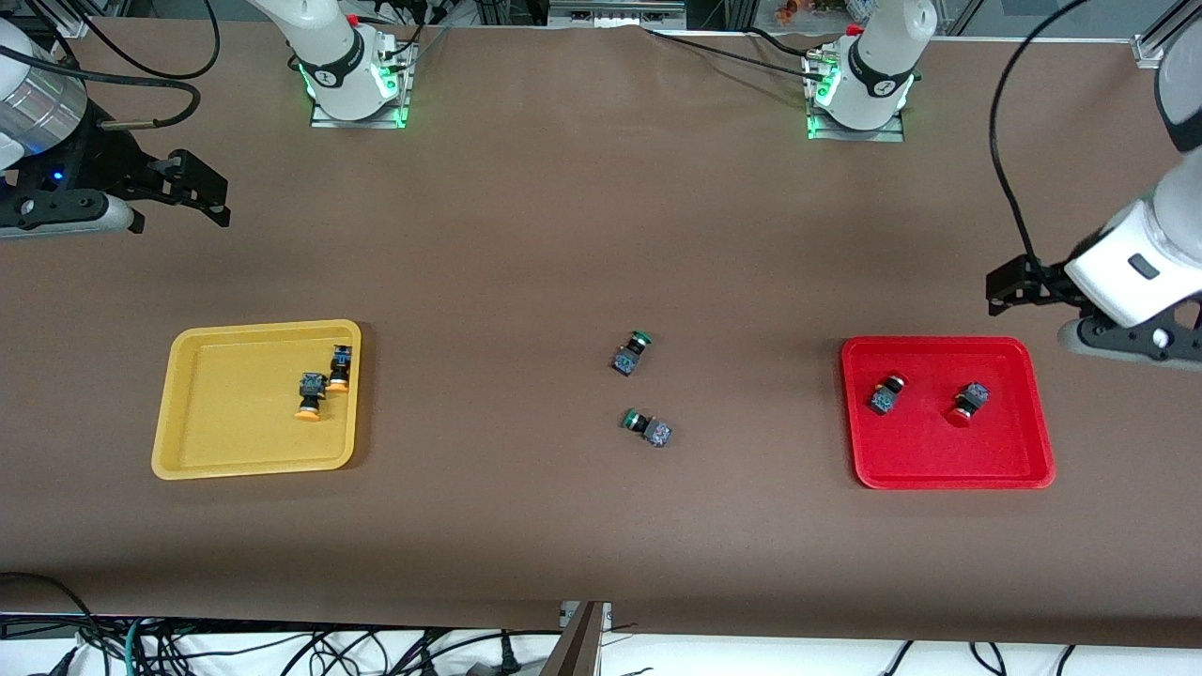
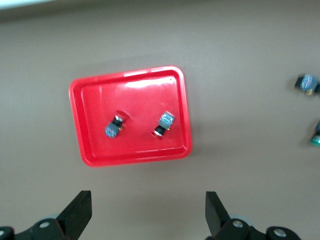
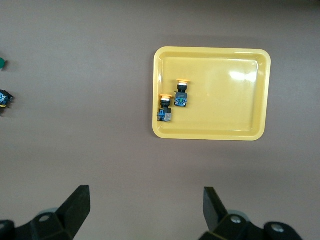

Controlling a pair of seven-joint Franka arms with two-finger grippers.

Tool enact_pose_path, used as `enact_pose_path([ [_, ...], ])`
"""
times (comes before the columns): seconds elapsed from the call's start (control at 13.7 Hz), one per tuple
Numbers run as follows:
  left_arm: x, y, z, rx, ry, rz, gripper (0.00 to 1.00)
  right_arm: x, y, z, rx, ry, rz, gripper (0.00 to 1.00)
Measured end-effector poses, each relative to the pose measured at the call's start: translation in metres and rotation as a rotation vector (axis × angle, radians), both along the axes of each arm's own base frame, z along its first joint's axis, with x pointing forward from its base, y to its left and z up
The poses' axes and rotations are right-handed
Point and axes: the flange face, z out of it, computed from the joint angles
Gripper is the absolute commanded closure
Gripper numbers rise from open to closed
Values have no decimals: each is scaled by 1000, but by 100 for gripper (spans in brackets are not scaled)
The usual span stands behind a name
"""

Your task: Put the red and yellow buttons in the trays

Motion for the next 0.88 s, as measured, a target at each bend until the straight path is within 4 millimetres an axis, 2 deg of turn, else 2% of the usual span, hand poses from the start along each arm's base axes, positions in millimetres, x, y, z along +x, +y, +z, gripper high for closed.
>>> enact_pose_path([
  [0.07,-16,0,6,7,-21,43,0,0,0,-1,0,1,0,0],
  [0.22,-47,12,15,16,-45,67,0,1,0,-3,-1,5,0,0],
  [0.36,-66,27,16,-12,-37,52,0,2,0,-4,-1,8,0,0],
  [0.58,-69,48,5,-89,-19,74,0,2,0,-5,-1,8,0,0],
  [0.73,-69,47,2,-91,-15,69,0,2,2,-5,-1,9,3,0],
  [0.88,-69,38,1,-89,-14,52,0,3,4,-6,-2,11,7,0],
])
